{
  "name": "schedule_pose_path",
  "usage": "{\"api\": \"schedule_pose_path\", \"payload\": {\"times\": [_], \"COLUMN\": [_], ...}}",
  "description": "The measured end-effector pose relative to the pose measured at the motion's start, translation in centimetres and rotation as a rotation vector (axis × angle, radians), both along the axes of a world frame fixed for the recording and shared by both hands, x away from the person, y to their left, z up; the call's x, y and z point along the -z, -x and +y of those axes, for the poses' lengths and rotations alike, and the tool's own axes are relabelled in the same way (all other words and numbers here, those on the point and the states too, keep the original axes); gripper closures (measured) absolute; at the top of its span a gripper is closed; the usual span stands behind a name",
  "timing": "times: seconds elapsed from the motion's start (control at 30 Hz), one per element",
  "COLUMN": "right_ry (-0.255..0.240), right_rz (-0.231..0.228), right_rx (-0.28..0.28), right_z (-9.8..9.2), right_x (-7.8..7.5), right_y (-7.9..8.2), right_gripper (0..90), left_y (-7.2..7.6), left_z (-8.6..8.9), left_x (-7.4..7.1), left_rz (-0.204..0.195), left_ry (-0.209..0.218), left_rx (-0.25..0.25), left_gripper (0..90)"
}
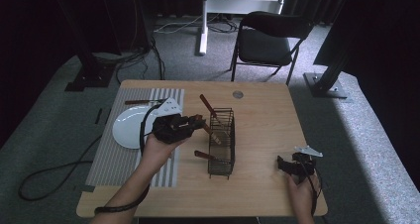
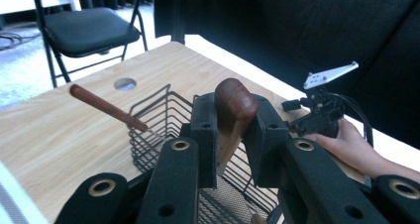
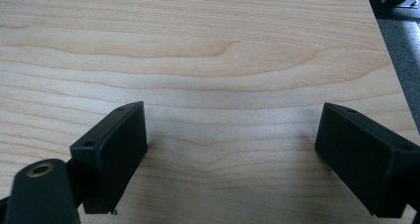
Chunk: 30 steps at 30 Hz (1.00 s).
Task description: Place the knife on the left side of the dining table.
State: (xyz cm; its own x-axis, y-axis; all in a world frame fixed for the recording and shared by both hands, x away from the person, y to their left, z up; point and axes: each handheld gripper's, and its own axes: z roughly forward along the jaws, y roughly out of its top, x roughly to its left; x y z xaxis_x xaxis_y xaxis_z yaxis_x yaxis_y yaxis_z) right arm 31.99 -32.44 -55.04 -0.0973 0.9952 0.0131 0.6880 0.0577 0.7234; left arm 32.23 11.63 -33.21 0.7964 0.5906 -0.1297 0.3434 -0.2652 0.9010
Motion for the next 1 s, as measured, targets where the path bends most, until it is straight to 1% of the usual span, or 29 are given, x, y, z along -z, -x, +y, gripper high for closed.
{"api": "schedule_pose_path", "payload": {"times": [0.03,0.07,0.1,0.17,0.2,0.3,0.37,0.43,0.53,0.57,0.6,0.67,0.7,0.73,0.83,0.93,1.0], "right_ry": [0.0,0.0,0.0,0.0,0.001,0.001,0.001,0.001,0.001,0.001,0.001,0.002,0.002,0.002,0.001,0.001,0.001], "right_rz": [0.0,0.0,0.0,0.0,0.0,0.0,0.0,0.0,0.0,0.0,0.0,0.0,0.0,0.0,-0.001,0.0,0.0], "right_rx": [0.0,0.0,0.0,0.0,0.0,-0.001,-0.001,-0.001,-0.001,-0.001,-0.001,-0.001,-0.002,-0.001,-0.001,-0.001,0.0], "right_z": [0.0,0.0,0.0,0.0,0.0,0.0,0.0,0.0,0.0,0.0,0.0,0.0,0.0,0.0,0.0,0.0,0.0], "right_x": [0.0,0.0,0.0,0.0,0.0,0.0,0.0,0.0,0.0,0.0,0.0,0.0,0.0,0.0,0.0,0.0,0.0], "right_y": [0.0,0.0,0.0,0.0,0.0,0.0,0.0,0.0,0.0,0.0,0.0,0.0,0.0,0.0,0.0,0.0,0.0], "right_gripper": [11.9,11.9,11.9,11.9,11.9,11.9,11.9,12.0,12.0,11.9,11.9,11.9,11.9,11.9,11.9,11.9,12.0], "left_y": [0.1,0.1,0.3,0.6,0.7,1.0,1.3,1.6,2.1,2.3,2.3,2.5,2.5,2.5,2.5,2.5,2.5], "left_z": [0.3,0.4,0.8,1.1,1.2,1.6,2.0,2.4,3.2,3.5,3.9,4.6,5.0,5.5,6.3,7.1,7.6], "left_x": [-0.2,-0.4,-0.8,-1.3,-1.5,-2.2,-2.8,-3.3,-4.0,-4.1,-4.2,-4.3,-4.3,-4.3,-4.0,-3.3,-2.8], "left_rz": [-0.005,-0.004,-0.015,-0.028,-0.031,-0.048,-0.062,-0.068,-0.09,-0.094,-0.095,-0.101,-0.097,-0.092,-0.087,-0.078,-0.067], "left_ry": [0.004,0.005,0.018,0.019,0.033,0.048,0.051,0.054,0.056,0.062,0.062,0.071,0.069,0.082,0.083,0.077,0.082], "left_rx": [-0.008,-0.006,-0.021,-0.018,-0.023,-0.03,-0.04,-0.035,-0.053,-0.066,-0.069,-0.087,-0.09,-0.103,-0.123,-0.152,-0.158], "left_gripper": [76.8,76.8,76.8,76.9,76.9,77.0,77.0,77.0,77.1,77.1,77.1,77.1,77.1,77.1,77.2,77.2,77.2]}}
